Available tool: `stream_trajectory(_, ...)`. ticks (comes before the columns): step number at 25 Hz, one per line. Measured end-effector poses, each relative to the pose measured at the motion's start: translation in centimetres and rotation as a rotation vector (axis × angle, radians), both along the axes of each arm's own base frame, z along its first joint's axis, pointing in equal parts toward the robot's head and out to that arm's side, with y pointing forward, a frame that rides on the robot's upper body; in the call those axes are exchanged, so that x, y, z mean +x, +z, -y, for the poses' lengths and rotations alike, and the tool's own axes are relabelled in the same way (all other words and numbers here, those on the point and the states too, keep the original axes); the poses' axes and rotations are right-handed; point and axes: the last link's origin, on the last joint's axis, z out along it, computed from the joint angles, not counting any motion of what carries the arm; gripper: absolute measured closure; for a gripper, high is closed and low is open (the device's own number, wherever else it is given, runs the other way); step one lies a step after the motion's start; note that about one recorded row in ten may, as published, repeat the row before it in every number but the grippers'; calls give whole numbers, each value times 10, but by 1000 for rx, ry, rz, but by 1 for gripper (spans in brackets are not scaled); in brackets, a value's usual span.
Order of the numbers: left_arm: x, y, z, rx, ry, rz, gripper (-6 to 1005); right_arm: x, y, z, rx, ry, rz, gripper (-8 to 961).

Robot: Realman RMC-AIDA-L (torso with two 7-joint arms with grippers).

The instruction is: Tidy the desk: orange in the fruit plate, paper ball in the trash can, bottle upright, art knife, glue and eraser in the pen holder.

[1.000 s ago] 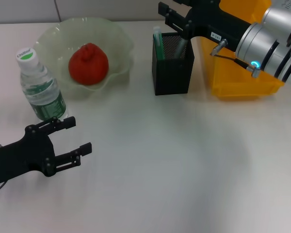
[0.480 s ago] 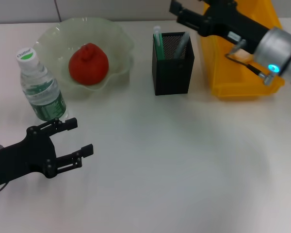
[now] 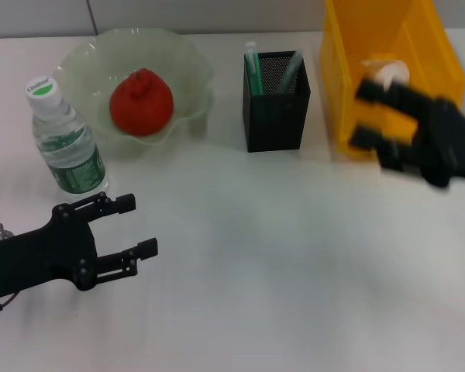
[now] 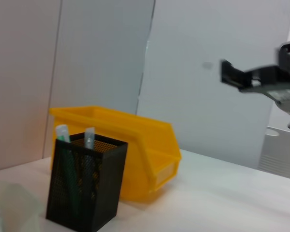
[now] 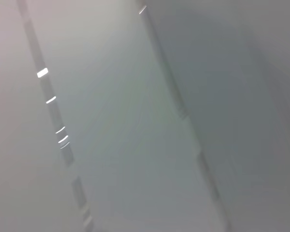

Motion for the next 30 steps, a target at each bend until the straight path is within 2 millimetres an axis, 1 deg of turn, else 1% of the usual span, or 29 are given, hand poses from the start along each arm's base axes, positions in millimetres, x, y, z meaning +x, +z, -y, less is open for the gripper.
stream_trajectory(1,0,0,0,-2,-4,1,202,0,0,0,0,0,0,130)
stream_trajectory(3,1,0,0,-3,-8,3,202,6,-6,10,-68,27,63,130)
stream_trajectory(5,5,0,0,-17,-35,7,202,12,-13,16,-113,48,134,130)
stream_trajectory(6,6,0,-1,-28,-45,6,202,15,-17,18,-130,58,171,130)
stream_trajectory(7,7,-1,-1,-35,-51,5,202,19,-26,21,-153,74,231,130)
stream_trajectory(8,7,-1,-1,-35,-51,5,202,19,-26,21,-153,74,231,130)
stream_trajectory(10,9,-2,-2,-45,-59,3,202,23,-38,22,-148,78,291,130)
stream_trajectory(11,9,-2,-2,-45,-59,3,202,23,-38,22,-148,78,291,130)
stream_trajectory(12,11,-3,-2,-54,-67,2,202,26,-44,22,-130,77,317,130)
stream_trajectory(18,21,-16,-4,-108,-108,-6,202,31,-49,26,-102,87,334,129)
stream_trajectory(30,21,-17,-1,-120,-110,-6,202,30,-51,26,-93,100,336,129)
